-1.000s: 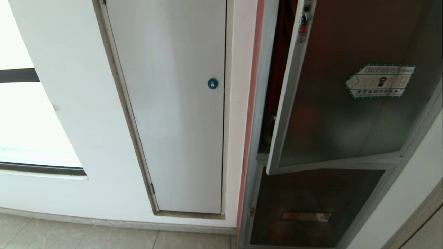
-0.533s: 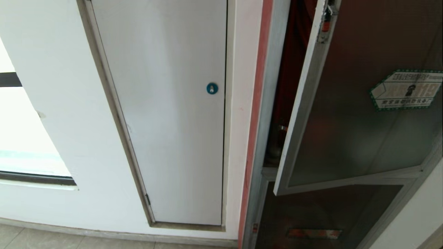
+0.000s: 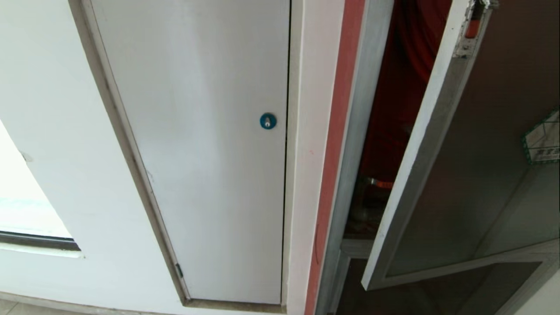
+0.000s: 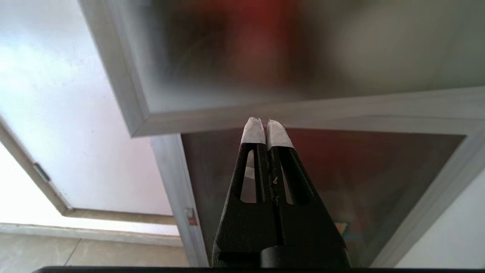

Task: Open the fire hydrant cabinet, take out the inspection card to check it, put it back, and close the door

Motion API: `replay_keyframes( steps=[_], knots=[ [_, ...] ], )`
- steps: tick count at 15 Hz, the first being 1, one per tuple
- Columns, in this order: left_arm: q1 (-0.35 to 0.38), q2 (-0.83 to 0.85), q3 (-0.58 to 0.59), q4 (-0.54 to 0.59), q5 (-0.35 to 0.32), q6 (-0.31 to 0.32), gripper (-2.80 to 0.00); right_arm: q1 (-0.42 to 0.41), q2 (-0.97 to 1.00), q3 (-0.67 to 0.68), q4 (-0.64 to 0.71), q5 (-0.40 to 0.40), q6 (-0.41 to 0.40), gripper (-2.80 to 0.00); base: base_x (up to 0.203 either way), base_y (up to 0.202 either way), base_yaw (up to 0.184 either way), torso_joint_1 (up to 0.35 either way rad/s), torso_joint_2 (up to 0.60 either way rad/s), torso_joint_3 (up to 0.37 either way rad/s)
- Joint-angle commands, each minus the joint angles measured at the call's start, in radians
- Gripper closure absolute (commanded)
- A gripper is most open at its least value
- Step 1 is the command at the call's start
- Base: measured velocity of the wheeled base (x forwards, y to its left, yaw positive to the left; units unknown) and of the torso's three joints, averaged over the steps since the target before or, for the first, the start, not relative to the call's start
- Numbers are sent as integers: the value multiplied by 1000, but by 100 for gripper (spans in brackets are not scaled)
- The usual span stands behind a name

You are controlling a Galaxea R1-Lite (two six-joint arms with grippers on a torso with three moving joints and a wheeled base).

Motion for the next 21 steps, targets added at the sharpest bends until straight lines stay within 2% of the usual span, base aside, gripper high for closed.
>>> replay_keyframes(
  steps=[1, 7, 21],
  knots=[
    [0, 1, 11, 0, -1, 0, 0, 0, 2, 3, -1, 0, 0, 0, 194, 0, 2, 5, 5, 2],
    [0, 1, 11, 0, -1, -1, 0, 0, 2, 2, -1, 0, 0, 0, 183, 0, 0, 2, 2, 1],
    [0, 1, 11, 0, -1, -1, 0, 0, 2, 3, -1, 0, 0, 0, 0, 0, 0, 0, 0, 0]
  ],
)
